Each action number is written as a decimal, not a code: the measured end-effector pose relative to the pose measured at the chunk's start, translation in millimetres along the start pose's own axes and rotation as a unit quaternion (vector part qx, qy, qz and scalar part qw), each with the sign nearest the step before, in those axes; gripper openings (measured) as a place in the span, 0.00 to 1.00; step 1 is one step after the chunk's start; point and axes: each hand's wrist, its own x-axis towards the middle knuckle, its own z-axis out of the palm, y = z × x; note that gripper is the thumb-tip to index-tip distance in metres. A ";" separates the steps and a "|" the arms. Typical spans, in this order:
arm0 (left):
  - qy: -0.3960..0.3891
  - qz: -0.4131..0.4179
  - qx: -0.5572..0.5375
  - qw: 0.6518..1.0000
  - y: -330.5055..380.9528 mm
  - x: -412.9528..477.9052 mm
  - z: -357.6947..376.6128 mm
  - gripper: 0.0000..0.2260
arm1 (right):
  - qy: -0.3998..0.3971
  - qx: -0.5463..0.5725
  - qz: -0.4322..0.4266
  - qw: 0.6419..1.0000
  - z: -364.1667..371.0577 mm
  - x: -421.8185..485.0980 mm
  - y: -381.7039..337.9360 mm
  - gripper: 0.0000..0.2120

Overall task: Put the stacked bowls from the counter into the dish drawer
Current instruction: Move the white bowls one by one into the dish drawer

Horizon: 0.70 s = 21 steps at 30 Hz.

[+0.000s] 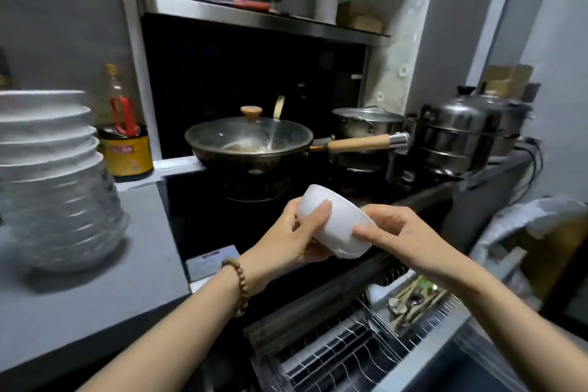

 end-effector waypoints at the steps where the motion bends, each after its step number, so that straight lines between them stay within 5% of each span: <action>1: -0.016 -0.026 0.007 1.000 -15.4 6.7 7.6 0.31 | -0.007 -0.006 0.019 1.000 -6.9 -8.9 13.3 0.08; 6: -0.101 -0.158 -0.006 0.982 -96.5 37.1 30.8 0.35 | -0.049 0.005 0.147 0.988 -30.4 -39.7 92.5 0.10; 9: -0.124 -0.205 0.005 0.971 -145.9 51.4 32.2 0.27 | -0.062 0.029 0.213 0.975 -33.0 -47.0 143.3 0.11; 16: -0.021 -0.340 0.003 0.940 -258.7 97.4 22.5 0.30 | -0.071 0.006 0.309 0.948 -34.3 -29.9 250.1 0.02; 21: 0.007 -0.345 0.056 0.937 -322.4 135.2 12.3 0.23 | -0.112 -0.050 0.326 0.937 -37.4 -4.8 312.6 0.11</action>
